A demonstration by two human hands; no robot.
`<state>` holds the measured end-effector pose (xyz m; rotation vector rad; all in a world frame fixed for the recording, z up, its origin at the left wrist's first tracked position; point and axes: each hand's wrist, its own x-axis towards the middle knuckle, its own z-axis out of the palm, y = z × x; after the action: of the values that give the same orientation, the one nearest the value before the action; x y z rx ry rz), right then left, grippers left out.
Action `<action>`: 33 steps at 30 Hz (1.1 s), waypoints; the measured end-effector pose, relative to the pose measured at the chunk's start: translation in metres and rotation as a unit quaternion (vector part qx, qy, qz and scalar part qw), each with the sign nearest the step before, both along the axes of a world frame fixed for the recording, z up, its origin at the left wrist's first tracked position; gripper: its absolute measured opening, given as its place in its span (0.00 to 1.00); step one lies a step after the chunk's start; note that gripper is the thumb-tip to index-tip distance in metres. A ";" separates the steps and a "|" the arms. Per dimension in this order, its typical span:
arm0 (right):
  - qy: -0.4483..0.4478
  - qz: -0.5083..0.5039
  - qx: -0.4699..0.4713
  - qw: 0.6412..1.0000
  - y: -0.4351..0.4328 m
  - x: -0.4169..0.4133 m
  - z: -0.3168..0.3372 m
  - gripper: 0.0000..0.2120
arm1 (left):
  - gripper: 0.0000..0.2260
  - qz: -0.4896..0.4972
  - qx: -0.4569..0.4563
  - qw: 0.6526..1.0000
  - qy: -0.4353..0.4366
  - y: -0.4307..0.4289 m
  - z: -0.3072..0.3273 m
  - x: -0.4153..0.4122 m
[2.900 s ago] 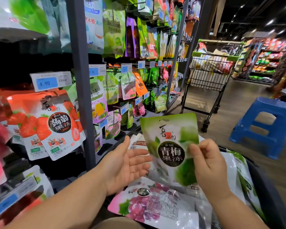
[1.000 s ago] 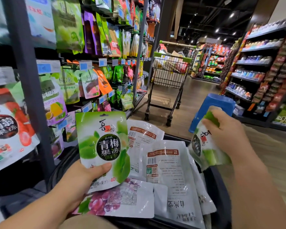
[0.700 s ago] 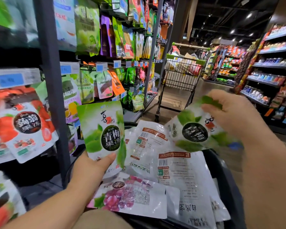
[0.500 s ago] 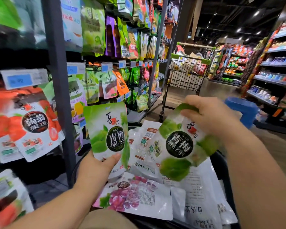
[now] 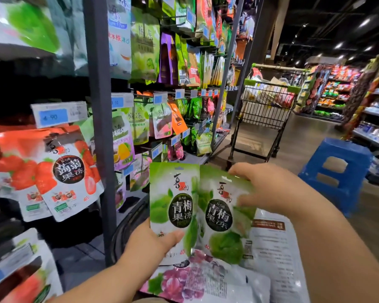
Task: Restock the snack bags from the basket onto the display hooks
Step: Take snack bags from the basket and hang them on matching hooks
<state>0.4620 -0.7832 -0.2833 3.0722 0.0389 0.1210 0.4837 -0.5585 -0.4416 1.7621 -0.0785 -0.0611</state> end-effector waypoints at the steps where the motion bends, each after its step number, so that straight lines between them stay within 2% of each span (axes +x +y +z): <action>1: 0.005 -0.013 0.015 1.000 -0.005 -0.001 -0.003 0.28 | 0.12 -0.001 -0.002 1.000 0.002 0.000 -0.001 0.001; 3: -0.017 -0.034 0.093 0.995 -0.013 0.001 -0.013 0.24 | 0.12 -0.001 -0.003 1.000 0.009 -0.001 -0.001 0.003; 5: -0.088 -0.043 0.228 0.969 -0.018 0.004 -0.030 0.19 | 0.13 -0.002 -0.004 1.000 0.010 -0.002 -0.002 0.004; 7: -0.156 -0.048 0.402 0.901 -0.017 0.004 -0.049 0.19 | 0.13 0.002 -0.008 1.000 0.010 -0.004 -0.003 0.005; 8: -0.169 -0.051 0.496 0.850 -0.016 0.003 -0.058 0.20 | 0.13 0.003 -0.010 1.000 0.012 -0.004 -0.003 0.005; 9: -0.164 -0.056 0.571 0.803 -0.014 0.003 -0.068 0.20 | 0.13 0.003 -0.012 1.000 0.016 -0.005 -0.003 0.006; 10: -0.148 -0.063 0.616 0.771 -0.012 0.003 -0.079 0.18 | 0.13 0.004 -0.013 1.000 0.023 -0.005 -0.004 0.007; 11: -0.123 -0.073 0.630 0.764 -0.010 0.004 -0.090 0.17 | 0.13 0.002 -0.014 0.999 0.030 -0.004 -0.005 0.008; 14: -0.056 -0.102 0.621 0.775 -0.009 0.009 -0.113 0.16 | 0.13 0.007 -0.024 0.999 0.033 -0.003 -0.008 0.009; 18: -0.006 -0.120 0.581 0.805 -0.014 0.011 -0.121 0.22 | 0.14 0.005 -0.046 0.998 0.038 -0.003 -0.007 0.008; 24: -0.030 -0.130 0.586 0.799 -0.015 0.015 -0.126 0.12 | 0.15 0.015 -0.118 0.991 0.057 -0.001 -0.007 0.007; 26: -0.061 -0.121 0.615 0.777 -0.014 0.015 -0.124 0.12 | 0.15 0.031 -0.145 0.987 0.058 0.000 -0.007 0.008; 28: -0.099 -0.105 0.665 0.733 -0.014 0.014 -0.119 0.12 | 0.15 0.053 -0.167 0.983 0.053 0.000 -0.005 0.009; 31: -0.125 -0.077 0.743 0.654 -0.011 0.009 -0.108 0.07 | 0.16 0.087 -0.196 0.976 0.045 0.001 0.000 0.011; 33: -0.113 -0.049 0.767 0.630 -0.004 0.006 -0.103 0.08 | 0.13 0.082 -0.206 0.974 0.044 0.001 0.006 0.010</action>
<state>0.4680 -0.7876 -0.3867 4.6655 -0.5385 1.0467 0.4935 -0.5577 -0.4352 1.3431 0.1129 -0.0020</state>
